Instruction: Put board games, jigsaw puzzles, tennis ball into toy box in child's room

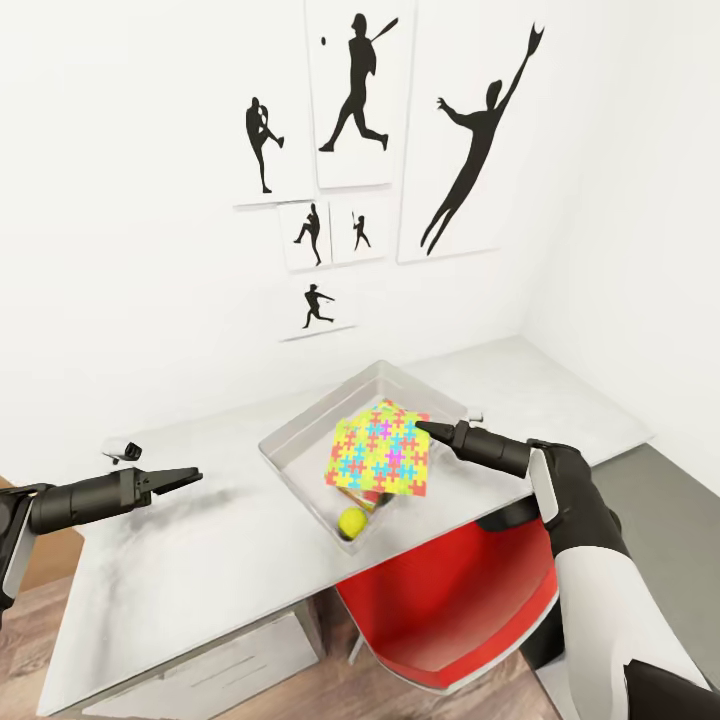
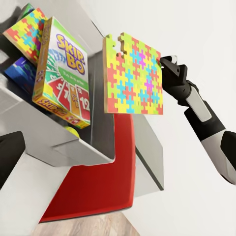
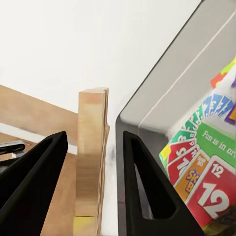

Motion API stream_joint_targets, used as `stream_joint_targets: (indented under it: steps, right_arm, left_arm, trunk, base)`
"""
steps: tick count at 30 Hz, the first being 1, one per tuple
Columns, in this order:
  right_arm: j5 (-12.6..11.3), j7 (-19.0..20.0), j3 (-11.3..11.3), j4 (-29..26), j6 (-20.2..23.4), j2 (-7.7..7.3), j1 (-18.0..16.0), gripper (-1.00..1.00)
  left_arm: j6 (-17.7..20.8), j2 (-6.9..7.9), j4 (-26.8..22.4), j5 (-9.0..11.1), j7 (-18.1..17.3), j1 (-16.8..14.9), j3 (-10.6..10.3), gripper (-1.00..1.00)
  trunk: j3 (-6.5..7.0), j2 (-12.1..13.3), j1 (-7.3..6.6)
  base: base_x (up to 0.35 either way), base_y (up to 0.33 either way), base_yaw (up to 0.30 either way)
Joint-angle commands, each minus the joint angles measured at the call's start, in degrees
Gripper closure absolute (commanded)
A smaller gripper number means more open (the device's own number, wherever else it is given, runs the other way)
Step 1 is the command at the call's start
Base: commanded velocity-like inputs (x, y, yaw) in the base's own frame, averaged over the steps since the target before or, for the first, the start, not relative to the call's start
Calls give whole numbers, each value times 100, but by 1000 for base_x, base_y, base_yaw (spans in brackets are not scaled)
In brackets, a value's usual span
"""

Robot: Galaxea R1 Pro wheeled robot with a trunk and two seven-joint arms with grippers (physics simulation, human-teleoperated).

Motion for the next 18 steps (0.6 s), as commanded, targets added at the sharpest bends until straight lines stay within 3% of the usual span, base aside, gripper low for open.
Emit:
stream_joint_targets:
  steps: [1,18]
  right_arm:
    - [-4,13,-14,0,32,4,-5,100]
    - [-48,129,-15,-2,-46,-10,63,100]
  left_arm:
    - [61,2,0,-6,-25,-4,-3,-100]
    - [52,2,0,3,-25,-4,-8,-100]
  trunk:
    - [-2,-10,5]
    - [157,-10,5]
  base:
    - [101,4,0]
    - [43,-6,10]
